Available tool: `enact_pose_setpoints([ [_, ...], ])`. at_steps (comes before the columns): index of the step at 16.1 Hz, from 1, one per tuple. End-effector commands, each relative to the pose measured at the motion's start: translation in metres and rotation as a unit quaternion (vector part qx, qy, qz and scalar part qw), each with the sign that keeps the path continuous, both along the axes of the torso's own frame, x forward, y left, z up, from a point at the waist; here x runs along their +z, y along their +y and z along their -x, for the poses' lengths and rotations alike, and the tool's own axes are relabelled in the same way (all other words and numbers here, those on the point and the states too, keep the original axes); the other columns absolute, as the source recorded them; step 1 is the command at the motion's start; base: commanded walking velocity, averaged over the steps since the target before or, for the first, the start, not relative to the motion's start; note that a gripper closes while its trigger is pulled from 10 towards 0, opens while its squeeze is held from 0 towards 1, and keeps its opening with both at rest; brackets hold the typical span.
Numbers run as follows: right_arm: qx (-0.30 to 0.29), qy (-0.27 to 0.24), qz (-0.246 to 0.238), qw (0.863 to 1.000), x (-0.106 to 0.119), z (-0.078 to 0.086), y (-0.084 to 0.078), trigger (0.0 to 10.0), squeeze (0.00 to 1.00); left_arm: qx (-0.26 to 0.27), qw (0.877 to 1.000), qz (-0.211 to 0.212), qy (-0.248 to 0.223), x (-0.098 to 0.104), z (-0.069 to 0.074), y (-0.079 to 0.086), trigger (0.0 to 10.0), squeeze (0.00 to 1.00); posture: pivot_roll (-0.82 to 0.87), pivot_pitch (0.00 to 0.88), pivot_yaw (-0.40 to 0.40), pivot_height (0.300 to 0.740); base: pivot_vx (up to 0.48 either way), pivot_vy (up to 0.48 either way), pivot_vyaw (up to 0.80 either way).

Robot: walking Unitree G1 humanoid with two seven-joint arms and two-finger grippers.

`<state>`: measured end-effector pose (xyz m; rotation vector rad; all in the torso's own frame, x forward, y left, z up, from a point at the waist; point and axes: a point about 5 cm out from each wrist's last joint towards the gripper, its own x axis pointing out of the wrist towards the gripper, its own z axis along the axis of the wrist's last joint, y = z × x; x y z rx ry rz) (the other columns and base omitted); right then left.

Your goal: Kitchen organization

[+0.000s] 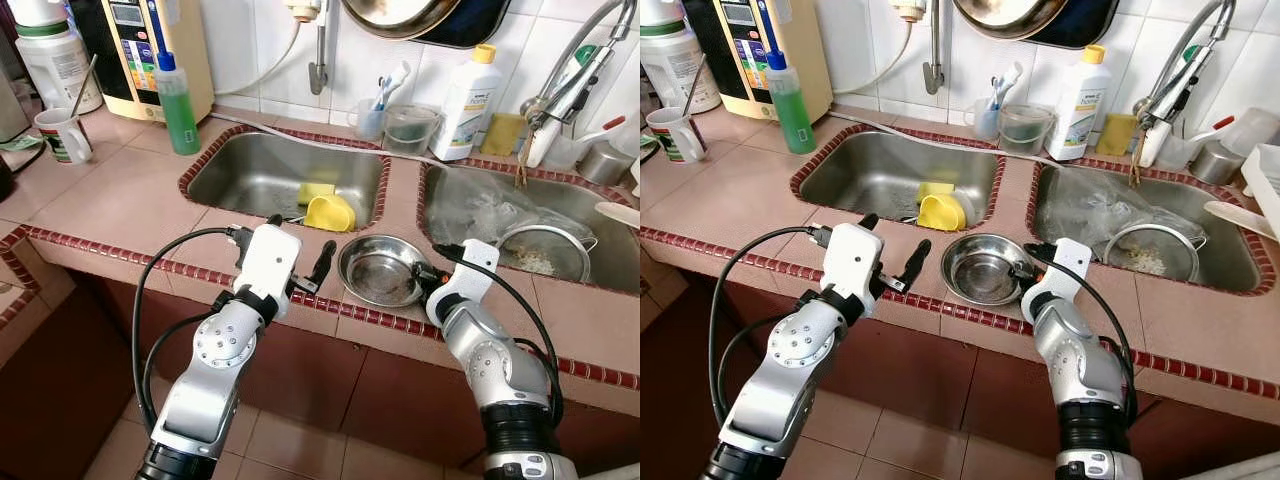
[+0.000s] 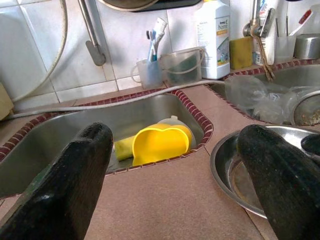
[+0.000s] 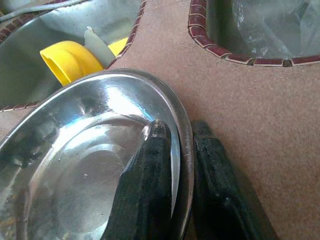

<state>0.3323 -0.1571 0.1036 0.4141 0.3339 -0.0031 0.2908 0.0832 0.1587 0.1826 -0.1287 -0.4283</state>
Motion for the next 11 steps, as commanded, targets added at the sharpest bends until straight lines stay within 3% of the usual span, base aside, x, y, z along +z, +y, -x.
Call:
enact_pose_setpoints([
  [1,-0.007,0.006,0.004,1.0,-0.002,-0.001,-0.003,0.0,0.0,0.004,1.0,-0.001,-0.009,0.006,0.0,0.002,10.0,0.0,-0.09,0.0,-0.036,0.74,0.0,0.0,0.0],
  [2,-0.006,0.004,0.004,1.0,-0.001,-0.001,-0.002,0.0,0.0,0.004,1.0,0.0,-0.009,0.006,0.0,0.002,10.0,0.0,-0.09,0.0,-0.036,0.74,0.0,0.0,0.0],
  [6,-0.001,-0.087,0.005,0.996,0.025,-0.007,-0.008,0.0,0.0,0.003,1.0,0.014,0.012,0.005,-0.003,0.005,10.0,0.0,-0.09,0.0,-0.036,0.74,0.0,0.0,0.0],
  [7,0.009,-0.143,0.0,0.99,0.041,-0.009,-0.009,2.4,0.0,0.006,1.0,0.015,0.01,0.008,-0.005,0.007,10.0,0.0,-0.09,0.0,-0.036,0.74,0.0,0.0,0.0],
  [8,0.01,-0.167,-0.018,0.986,0.05,-0.01,-0.01,2.8,0.0,0.007,1.0,0.018,0.009,0.009,-0.006,0.009,10.0,0.0,-0.09,0.0,-0.036,0.74,0.0,0.0,0.0],
  [9,0.018,-0.196,-0.044,0.979,0.061,-0.01,-0.009,9.2,0.0,0.006,1.0,0.024,0.012,0.01,-0.008,0.011,10.0,0.0,-0.09,0.0,-0.036,0.74,0.0,0.0,0.0],
  [10,0.03,-0.227,-0.043,0.973,0.071,-0.01,-0.009,10.0,0.0,0.005,1.0,0.026,0.014,0.011,-0.009,0.012,10.0,0.0,-0.09,0.0,-0.036,0.74,0.0,0.0,0.0],
  [11,0.039,-0.242,-0.048,0.968,0.076,-0.01,-0.008,10.0,0.0,0.004,0.999,0.028,0.016,0.012,-0.01,0.013,10.0,0.0,-0.09,0.0,-0.037,0.74,0.0,0.0,0.0],
])
